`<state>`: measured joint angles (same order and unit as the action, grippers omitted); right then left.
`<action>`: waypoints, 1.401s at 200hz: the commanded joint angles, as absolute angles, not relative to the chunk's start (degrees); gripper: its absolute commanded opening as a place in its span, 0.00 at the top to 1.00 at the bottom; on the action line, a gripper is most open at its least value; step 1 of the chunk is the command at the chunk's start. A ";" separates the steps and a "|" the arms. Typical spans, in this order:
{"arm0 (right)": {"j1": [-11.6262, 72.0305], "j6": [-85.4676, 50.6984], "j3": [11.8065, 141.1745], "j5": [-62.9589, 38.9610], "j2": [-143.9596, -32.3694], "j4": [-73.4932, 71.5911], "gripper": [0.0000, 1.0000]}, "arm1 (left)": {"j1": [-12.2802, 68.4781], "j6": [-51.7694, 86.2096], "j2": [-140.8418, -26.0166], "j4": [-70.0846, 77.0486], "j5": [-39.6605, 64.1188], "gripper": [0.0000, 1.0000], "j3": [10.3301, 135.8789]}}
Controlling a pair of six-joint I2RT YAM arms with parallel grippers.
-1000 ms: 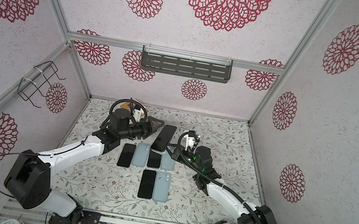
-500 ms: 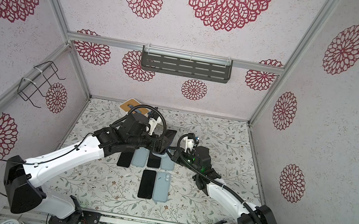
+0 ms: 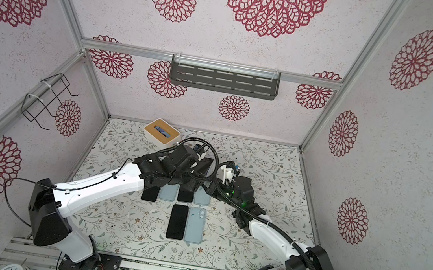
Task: Take the phone out of the phone case
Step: Remove the phone case from the phone.
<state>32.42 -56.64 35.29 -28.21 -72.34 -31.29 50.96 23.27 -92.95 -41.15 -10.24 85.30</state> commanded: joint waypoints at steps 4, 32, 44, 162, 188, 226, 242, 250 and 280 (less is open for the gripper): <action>32.21 -57.10 36.91 -28.77 -71.50 -38.15 1.00 | 53.00 20.41 -94.56 -43.72 -16.12 0.39 87.18; 32.31 -57.41 36.89 -29.01 -71.74 -38.72 1.00 | 54.09 19.58 -95.10 -44.21 -18.73 0.48 87.63; 32.33 -57.49 36.82 -29.11 -71.75 -38.79 1.00 | 54.31 19.42 -95.01 -44.38 -19.73 0.51 87.63; 32.43 -59.45 35.51 -29.40 -71.75 -41.99 1.00 | 56.17 19.60 -96.08 -46.30 -26.40 0.77 87.77; 32.44 -60.10 35.33 -29.53 -72.14 -43.30 1.00 | 56.41 19.59 -96.23 -46.75 -27.27 0.80 87.68; 32.43 -60.82 35.16 -30.03 -72.49 -44.65 1.00 | 56.35 19.71 -96.77 -47.72 -27.94 0.84 87.39; 32.43 -60.83 35.16 -29.97 -72.55 -44.71 1.00 | 56.43 19.77 -96.85 -47.47 -27.73 0.86 87.02; 32.43 -60.91 35.15 -30.02 -72.60 -44.97 1.00 | 56.43 19.78 -96.94 -47.55 -27.56 0.86 86.88; 32.52 -61.09 35.15 -30.06 -72.81 -45.28 1.00 | 56.45 19.90 -97.12 -47.65 -27.17 0.79 86.62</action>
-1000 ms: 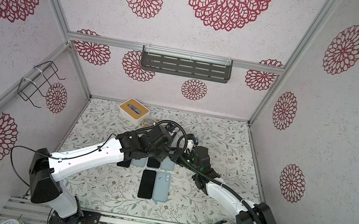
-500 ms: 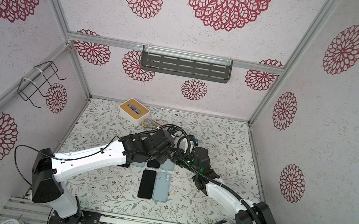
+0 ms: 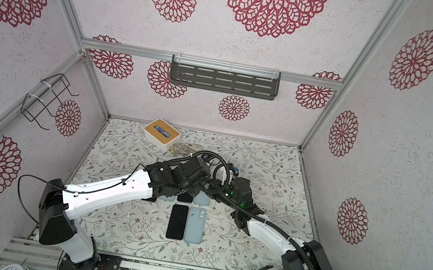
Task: Take the phone out of the phone case
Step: Remove the phone case from the phone.
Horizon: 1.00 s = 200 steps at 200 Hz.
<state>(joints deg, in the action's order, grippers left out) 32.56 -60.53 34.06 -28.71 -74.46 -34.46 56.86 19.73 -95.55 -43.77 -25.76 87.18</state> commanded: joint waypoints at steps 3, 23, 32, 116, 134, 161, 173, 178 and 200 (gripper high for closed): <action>32.54 -61.09 35.16 -29.98 -72.79 -45.33 1.00 | 56.43 19.94 -97.15 -47.77 -27.28 0.78 86.58; 32.61 -61.17 35.16 -29.97 -72.85 -45.68 1.00 | 56.43 20.04 -97.29 -47.51 -27.33 0.72 86.31; 32.61 -61.20 35.16 -29.97 -72.89 -45.62 1.00 | 56.43 20.15 -97.29 -47.46 -27.54 0.70 86.23; 32.87 -61.35 35.42 -29.97 -72.95 -45.79 1.00 | 56.78 19.15 -97.54 -48.37 -29.89 0.83 86.39; 32.87 -61.43 35.50 -30.23 -73.20 -45.79 1.00 | 56.82 19.16 -97.17 -48.34 -29.88 0.88 86.40; 32.96 -61.61 35.20 -30.28 -72.82 -45.68 1.00 | 57.10 19.59 -96.12 -48.25 -30.72 0.93 85.66; 33.05 -61.63 35.07 -30.19 -72.54 -44.67 1.00 | 57.12 20.06 -95.43 -48.08 -30.90 0.96 84.86; 33.13 -61.53 34.92 -30.22 -72.38 -44.34 1.00 | 57.14 20.25 -95.07 -48.23 -31.06 0.97 84.50; 33.47 -61.51 34.08 -29.07 -71.39 -42.21 1.00 | 57.29 22.64 -92.11 -48.73 -32.67 1.00 82.24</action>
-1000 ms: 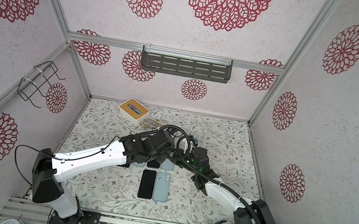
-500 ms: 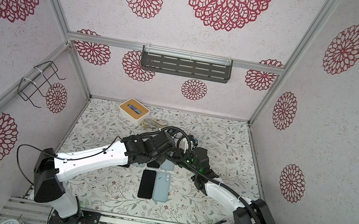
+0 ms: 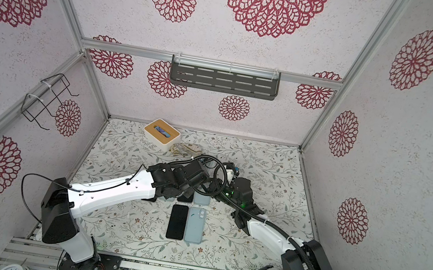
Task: Take the phone out of the phone case
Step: Remove the phone case from the phone, then place the phone at the bottom-center of the table.
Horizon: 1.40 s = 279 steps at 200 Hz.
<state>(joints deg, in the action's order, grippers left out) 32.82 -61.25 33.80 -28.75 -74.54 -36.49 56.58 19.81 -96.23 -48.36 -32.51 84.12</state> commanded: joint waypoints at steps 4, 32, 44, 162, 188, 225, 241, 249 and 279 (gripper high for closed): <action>33.56 -61.44 33.86 -28.85 -71.15 -41.93 1.00 | 57.30 23.26 -91.33 -48.82 -32.92 1.00 81.78; 34.70 -61.20 32.81 -27.59 -70.54 -39.92 1.00 | 58.19 27.12 -84.75 -47.66 -33.50 1.00 76.42; 35.02 -60.79 32.23 -27.03 -70.09 -38.06 1.00 | 58.56 30.74 -82.36 -49.98 -33.89 1.00 74.46; 42.69 -58.31 28.10 -22.21 -64.40 -27.36 1.00 | 78.17 73.49 -92.71 -88.31 -37.34 1.00 70.15; 44.76 -59.28 26.50 -20.94 -64.93 -28.24 1.00 | 78.48 75.80 -91.60 -87.24 -35.28 1.00 65.69; 47.50 -59.93 26.10 -19.61 -66.62 -29.45 1.00 | 78.88 74.32 -94.53 -85.93 -34.30 1.00 62.96; 48.78 -60.53 26.03 -19.11 -68.37 -30.75 1.00 | 79.02 73.66 -96.71 -85.34 -34.00 1.00 62.12; 49.52 -60.81 26.02 -18.94 -69.36 -31.47 1.00 | 79.03 73.36 -97.56 -85.25 -33.76 1.00 61.85; 51.55 -62.10 25.34 -18.11 -72.64 -34.94 1.00 | 78.69 72.39 -100.13 -84.66 -34.14 1.00 60.22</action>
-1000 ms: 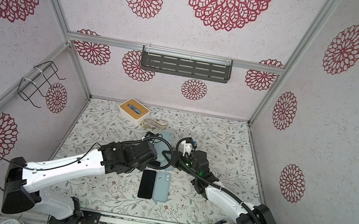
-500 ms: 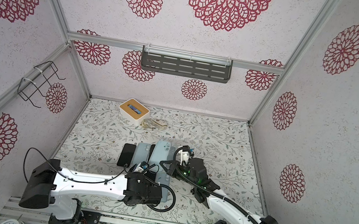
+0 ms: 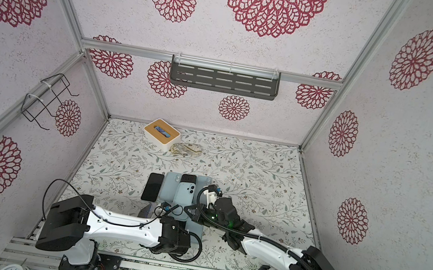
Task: Take the phone out of the phone case
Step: Place the phone at the bottom-center of the table.
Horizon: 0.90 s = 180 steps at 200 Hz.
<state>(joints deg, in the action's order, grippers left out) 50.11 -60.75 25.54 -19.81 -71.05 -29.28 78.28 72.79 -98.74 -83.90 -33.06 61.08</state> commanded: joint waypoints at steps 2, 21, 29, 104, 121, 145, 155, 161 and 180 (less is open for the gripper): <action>51.65 -62.26 25.30 -18.04 -72.78 -35.19 1.00 | 78.67 72.30 -100.29 -84.60 -34.22 1.00 60.14; 52.77 -63.08 24.64 -17.59 -74.37 -37.02 1.00 | 78.49 71.50 -100.87 -83.88 -34.74 1.00 59.15; 53.12 -63.26 24.56 -17.52 -74.94 -37.51 1.00 | 78.25 70.82 -101.16 -83.14 -34.78 1.00 58.59; 54.15 -64.07 24.01 -17.48 -77.12 -39.69 1.00 | 77.62 67.82 -105.44 -78.39 -34.91 0.80 58.29; 54.39 -64.47 23.74 -17.45 -77.56 -40.32 1.00 | 77.61 68.14 -106.26 -78.11 -35.27 0.68 58.62; 54.76 -64.69 23.17 -17.11 -77.52 -40.42 1.00 | 77.53 69.41 -105.55 -77.90 -35.60 0.54 58.07; 54.84 -64.84 22.92 -16.91 -77.46 -40.36 1.00 | 77.30 69.99 -104.79 -78.08 -35.67 0.51 57.76; 54.84 -64.86 22.85 -16.91 -77.34 -40.26 1.00 | 77.26 70.88 -104.28 -78.73 -35.88 0.49 57.74; 55.38 -65.12 22.43 -15.97 -76.53 -39.36 1.00 | 77.28 75.02 -101.02 -81.77 -36.48 0.39 57.47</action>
<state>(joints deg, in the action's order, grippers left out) 54.54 -64.20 22.81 -17.67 -77.78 -37.50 77.69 69.84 -105.36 -78.94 -35.20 57.65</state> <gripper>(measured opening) 0.053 0.556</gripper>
